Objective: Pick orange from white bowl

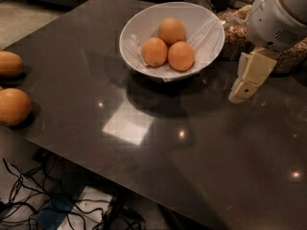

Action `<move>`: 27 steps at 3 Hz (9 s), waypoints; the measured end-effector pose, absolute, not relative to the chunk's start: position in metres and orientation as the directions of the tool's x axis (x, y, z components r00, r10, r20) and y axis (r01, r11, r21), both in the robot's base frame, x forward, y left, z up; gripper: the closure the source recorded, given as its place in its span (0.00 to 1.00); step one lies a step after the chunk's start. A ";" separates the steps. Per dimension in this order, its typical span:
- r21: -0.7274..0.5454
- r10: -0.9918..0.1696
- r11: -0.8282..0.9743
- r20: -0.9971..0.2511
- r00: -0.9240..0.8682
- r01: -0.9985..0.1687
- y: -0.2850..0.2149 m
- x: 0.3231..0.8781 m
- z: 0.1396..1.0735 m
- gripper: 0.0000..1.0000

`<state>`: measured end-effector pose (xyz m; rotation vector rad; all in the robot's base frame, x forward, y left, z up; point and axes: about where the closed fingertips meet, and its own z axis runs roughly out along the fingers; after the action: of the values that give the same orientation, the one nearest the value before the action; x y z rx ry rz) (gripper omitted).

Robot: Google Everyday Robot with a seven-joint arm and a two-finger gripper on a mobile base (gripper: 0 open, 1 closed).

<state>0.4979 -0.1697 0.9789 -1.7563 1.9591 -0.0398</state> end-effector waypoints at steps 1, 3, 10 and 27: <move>-0.403 -0.925 0.147 -0.381 0.019 -0.903 -0.164 0.515 0.991 0.00; -0.404 -0.905 0.176 -0.425 0.014 -0.897 -0.157 0.529 0.984 0.00; -0.409 -0.830 0.351 -0.552 -0.079 -0.842 -0.117 0.668 0.952 0.00; -0.306 -0.807 0.257 -0.590 -0.029 -0.917 -0.113 0.644 0.934 1.00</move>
Offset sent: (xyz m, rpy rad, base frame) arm 0.0136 0.0046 0.0098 0.0315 -0.0548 0.0275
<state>0.6443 -0.1132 0.9336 -1.5675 1.8497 0.2053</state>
